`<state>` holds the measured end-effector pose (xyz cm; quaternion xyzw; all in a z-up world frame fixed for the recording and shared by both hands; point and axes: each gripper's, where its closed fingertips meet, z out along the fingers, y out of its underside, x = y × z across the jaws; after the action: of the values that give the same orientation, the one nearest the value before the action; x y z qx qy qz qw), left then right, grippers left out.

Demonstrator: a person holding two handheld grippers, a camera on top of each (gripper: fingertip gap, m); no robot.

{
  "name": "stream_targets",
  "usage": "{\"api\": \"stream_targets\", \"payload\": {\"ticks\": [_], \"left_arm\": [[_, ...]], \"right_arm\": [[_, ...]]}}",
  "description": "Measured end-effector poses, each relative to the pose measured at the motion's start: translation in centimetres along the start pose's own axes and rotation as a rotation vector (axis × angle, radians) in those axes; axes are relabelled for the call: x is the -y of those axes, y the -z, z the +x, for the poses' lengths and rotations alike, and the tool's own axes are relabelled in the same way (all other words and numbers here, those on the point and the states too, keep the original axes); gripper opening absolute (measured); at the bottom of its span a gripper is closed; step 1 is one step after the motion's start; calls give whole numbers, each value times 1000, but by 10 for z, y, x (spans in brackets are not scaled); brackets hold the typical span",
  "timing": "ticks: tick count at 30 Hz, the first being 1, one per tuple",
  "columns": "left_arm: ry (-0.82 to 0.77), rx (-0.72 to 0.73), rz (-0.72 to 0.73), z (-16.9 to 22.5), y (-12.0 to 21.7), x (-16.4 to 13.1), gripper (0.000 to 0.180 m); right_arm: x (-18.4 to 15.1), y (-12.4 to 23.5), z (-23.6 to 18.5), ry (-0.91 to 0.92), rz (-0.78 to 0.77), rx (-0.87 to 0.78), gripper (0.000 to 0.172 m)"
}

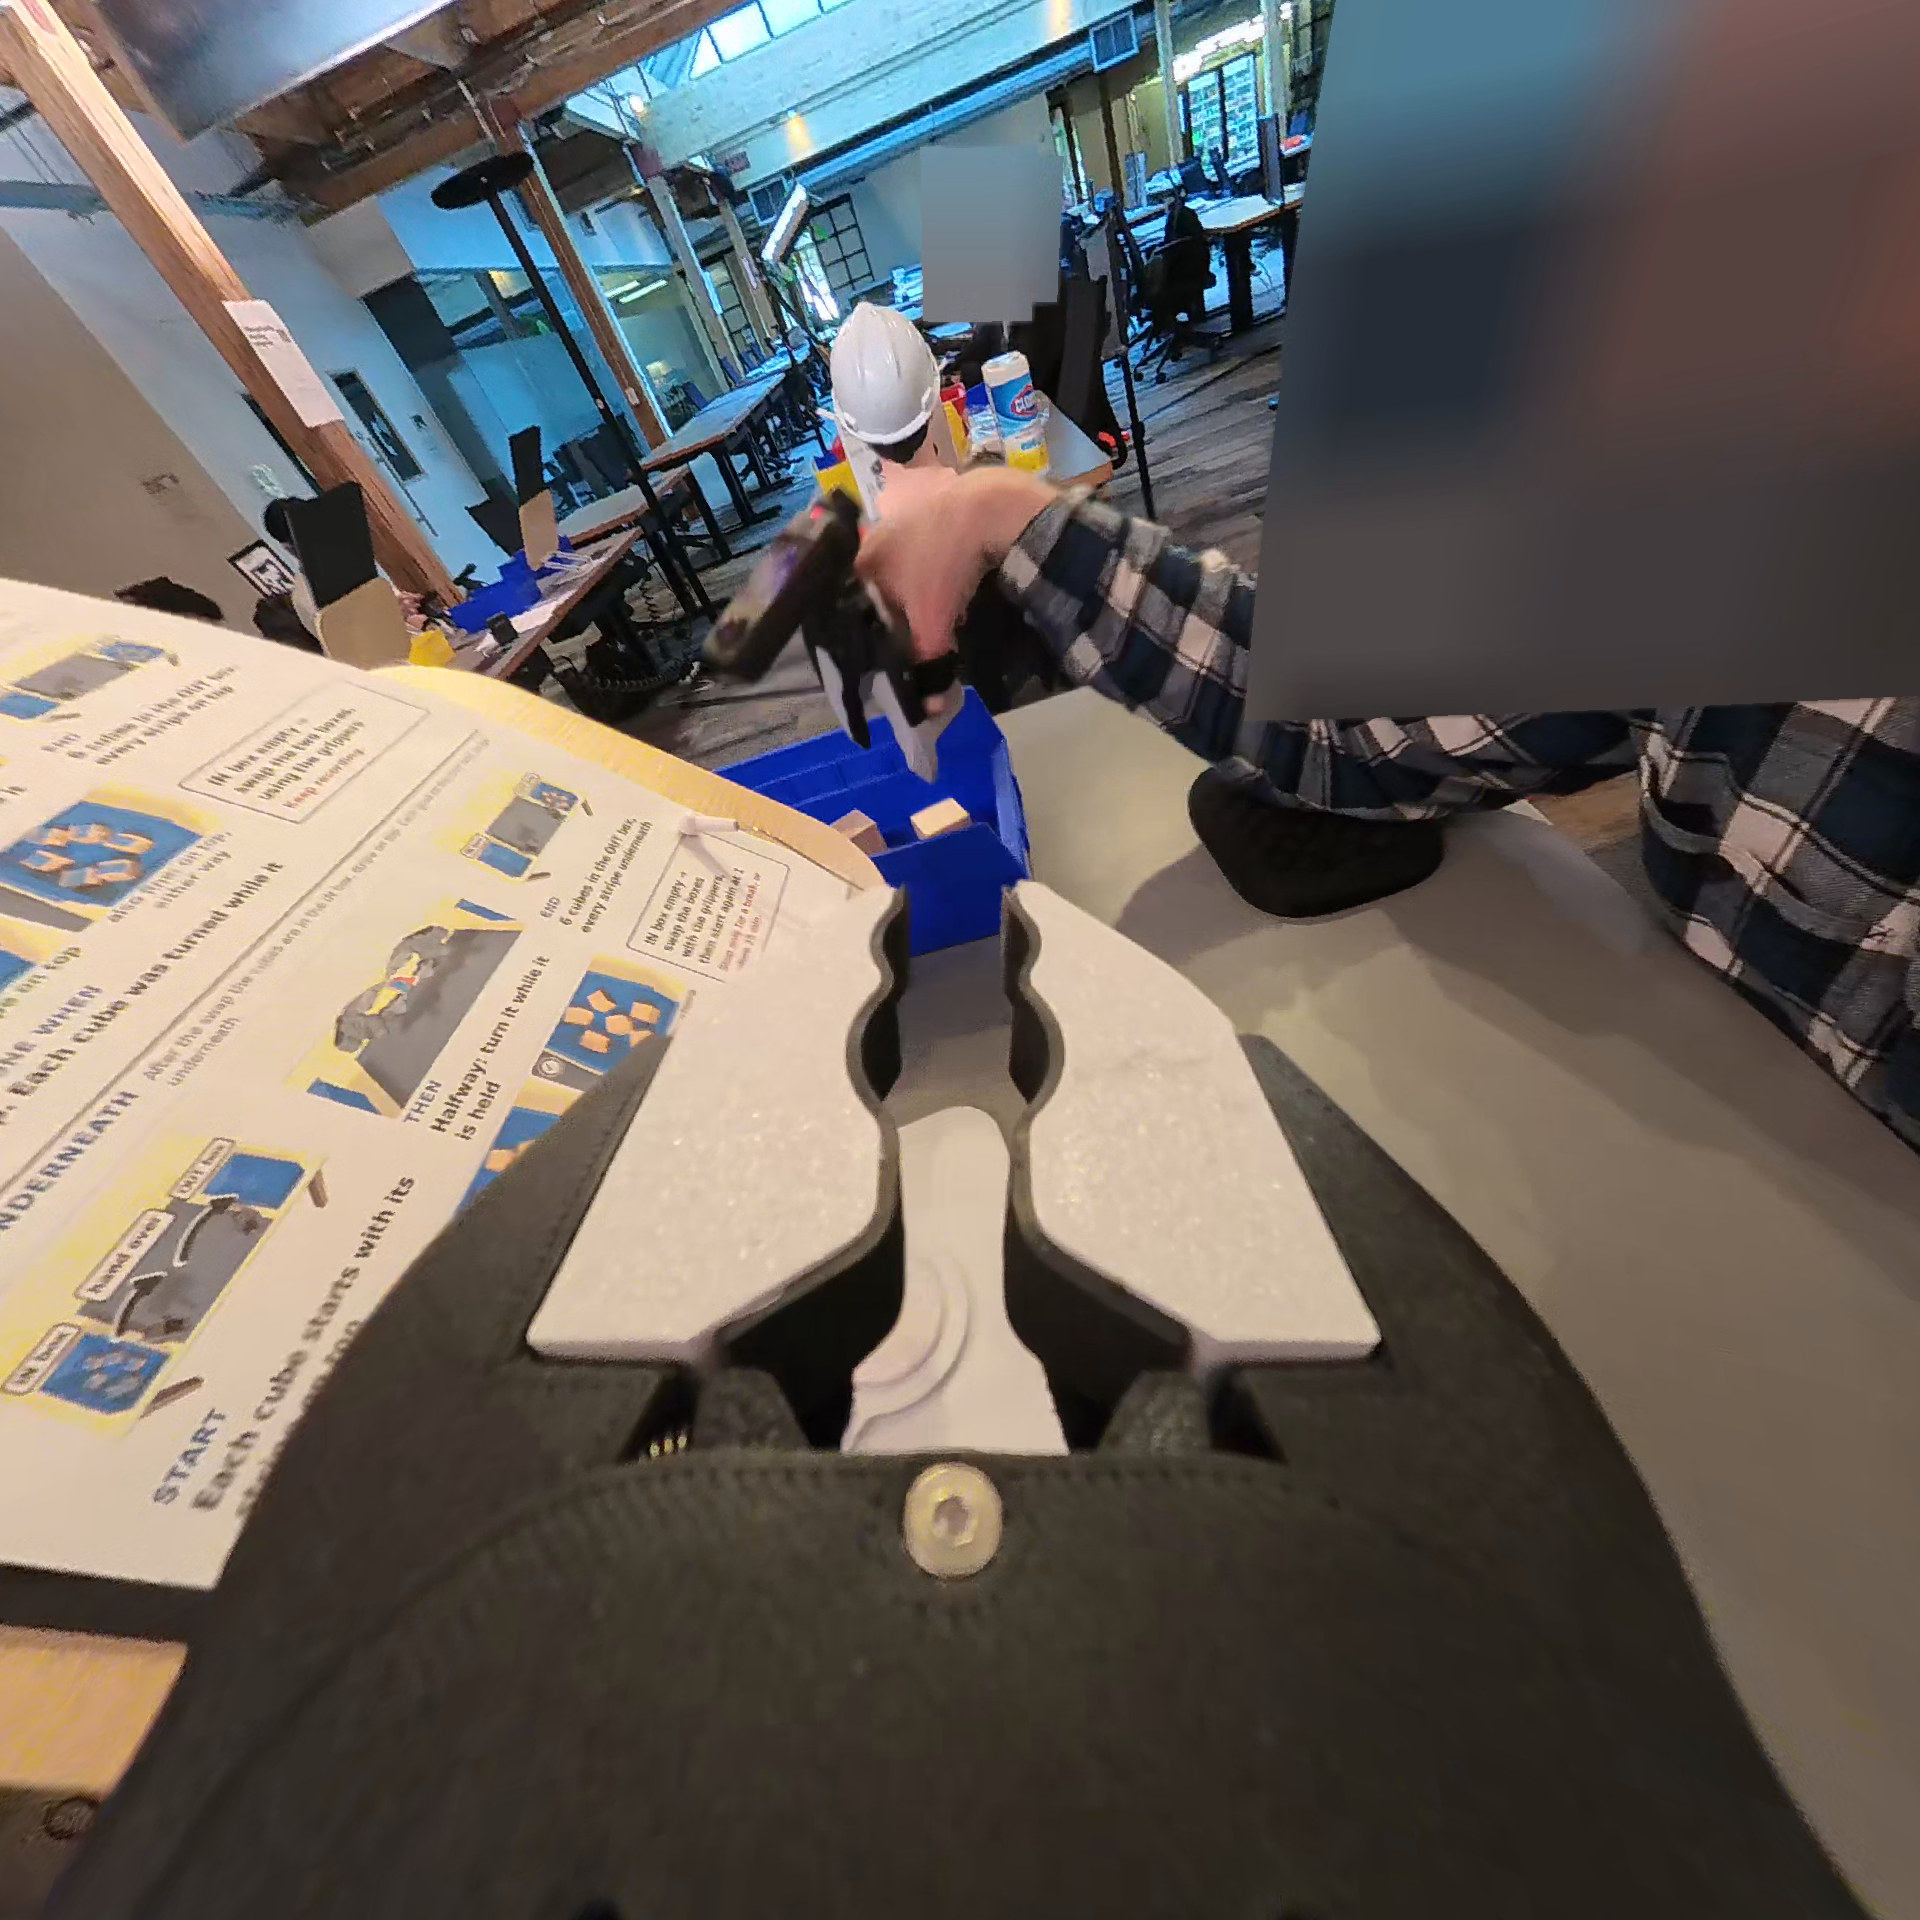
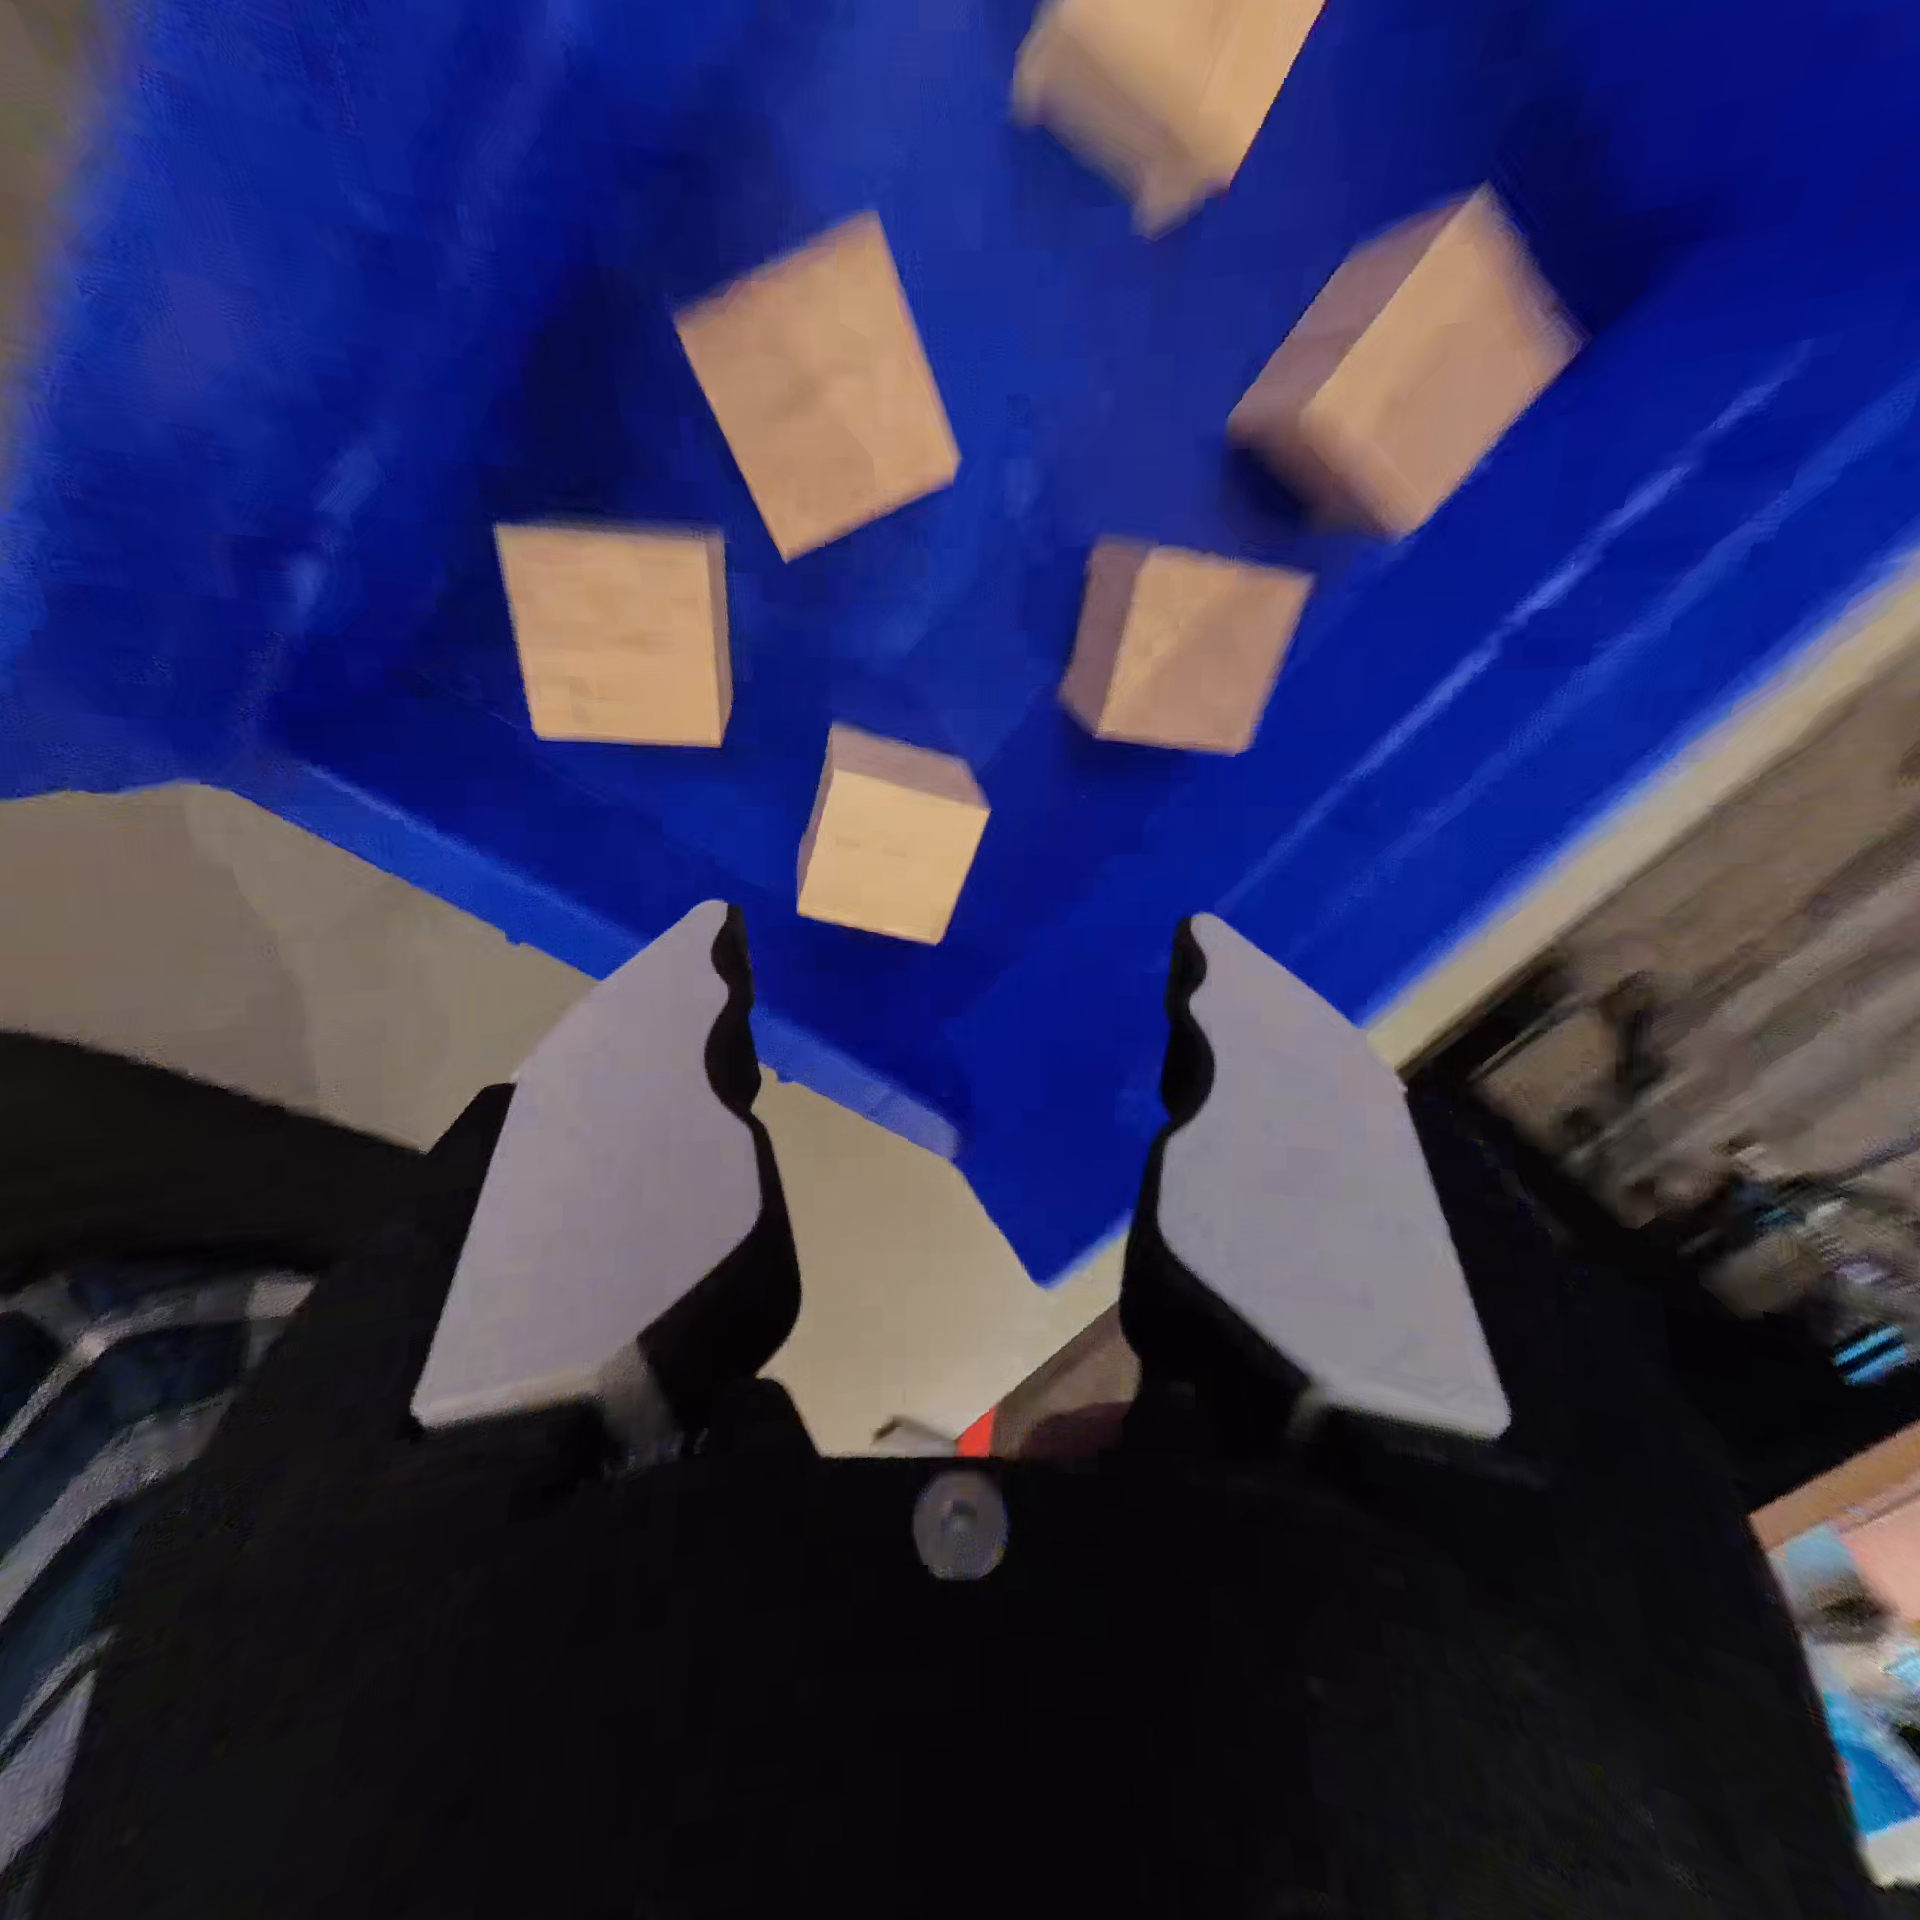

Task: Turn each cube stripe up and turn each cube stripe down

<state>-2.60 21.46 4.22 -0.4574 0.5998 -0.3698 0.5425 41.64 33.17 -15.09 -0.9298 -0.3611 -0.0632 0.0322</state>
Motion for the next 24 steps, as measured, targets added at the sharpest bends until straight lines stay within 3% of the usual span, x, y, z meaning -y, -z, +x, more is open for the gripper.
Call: {"api": "stream_targets", "payload": {"ticks": [4, 7, 18, 22, 24], "left_arm": [[-37, 52, -5, -4, 7, 7, 17], [-38, 85, 7, -8, 13, 11, 18], [33, 256, -41, -46, 31, -9, 26], [78, 374, -11, -55, 53, -15, 28], [91, 437, -63, -60, 65, -26, 30]], "right_arm": [[35, 78, 7, 7, 309, -253, 62], [51, 120, 6, 14, 460, -401, 54], [63, 193, 6, -8, 722, -659, 58], [62, 229, 2, -31, 862, -754, 60], [58, 252, -5, -32, 950, -802, 60]]}}
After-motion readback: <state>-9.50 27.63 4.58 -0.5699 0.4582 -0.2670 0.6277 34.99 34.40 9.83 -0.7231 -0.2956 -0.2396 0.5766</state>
